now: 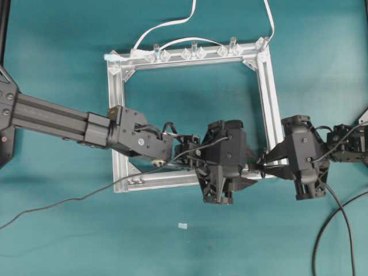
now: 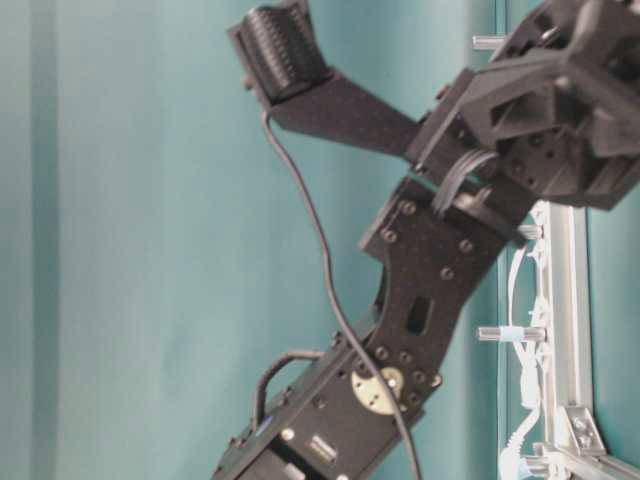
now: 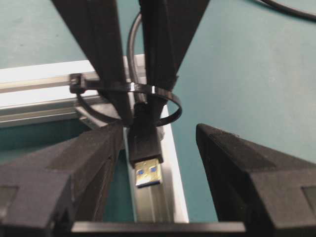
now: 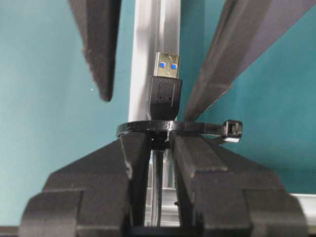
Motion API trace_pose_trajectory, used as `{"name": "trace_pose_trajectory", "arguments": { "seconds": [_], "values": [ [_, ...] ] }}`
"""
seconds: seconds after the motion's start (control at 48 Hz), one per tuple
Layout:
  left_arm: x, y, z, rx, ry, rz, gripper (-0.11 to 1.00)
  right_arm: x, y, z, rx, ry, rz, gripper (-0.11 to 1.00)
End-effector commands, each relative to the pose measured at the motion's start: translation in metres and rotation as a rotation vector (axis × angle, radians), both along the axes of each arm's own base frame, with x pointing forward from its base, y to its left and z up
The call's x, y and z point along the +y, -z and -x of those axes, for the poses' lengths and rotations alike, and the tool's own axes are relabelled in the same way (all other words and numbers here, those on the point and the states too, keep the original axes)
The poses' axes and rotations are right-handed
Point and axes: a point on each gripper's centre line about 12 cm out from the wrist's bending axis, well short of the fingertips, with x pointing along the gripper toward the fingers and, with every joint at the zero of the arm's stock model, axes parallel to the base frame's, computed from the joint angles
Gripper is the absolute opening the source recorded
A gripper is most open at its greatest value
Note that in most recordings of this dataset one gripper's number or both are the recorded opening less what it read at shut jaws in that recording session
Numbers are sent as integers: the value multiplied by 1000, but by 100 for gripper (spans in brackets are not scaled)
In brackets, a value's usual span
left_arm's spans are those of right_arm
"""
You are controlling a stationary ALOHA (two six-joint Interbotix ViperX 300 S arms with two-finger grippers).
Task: Insert the wire through the string loop located on the right side.
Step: 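Move the left gripper to the plug and grasp it beyond the loop, then open the right gripper and pull it back to the right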
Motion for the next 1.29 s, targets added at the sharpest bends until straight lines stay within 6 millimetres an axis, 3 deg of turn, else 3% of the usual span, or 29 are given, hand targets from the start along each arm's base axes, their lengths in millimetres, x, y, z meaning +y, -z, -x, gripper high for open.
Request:
{"name": "trace_pose_trajectory", "arguments": {
  "seconds": [0.0,0.437,0.833,0.937,1.083,1.27],
  "values": [
    [-2,-19,-8,-51,-2,13,63,0,-4,-2,-21,2,2,19],
    [-2,-6,-6,-2,0,7,63,-1,-5,-3,-33,7,6,19],
    [-3,-13,-7,5,2,8,62,-1,-5,-3,-33,8,6,19],
    [-3,-17,-6,21,0,12,51,-1,-4,-2,-28,7,7,19],
    [-3,-17,-4,41,-12,33,19,-2,-3,-1,-26,7,8,19],
    [-4,-21,-6,33,-25,60,18,-2,-2,-1,-23,7,8,17]
  ]
}}
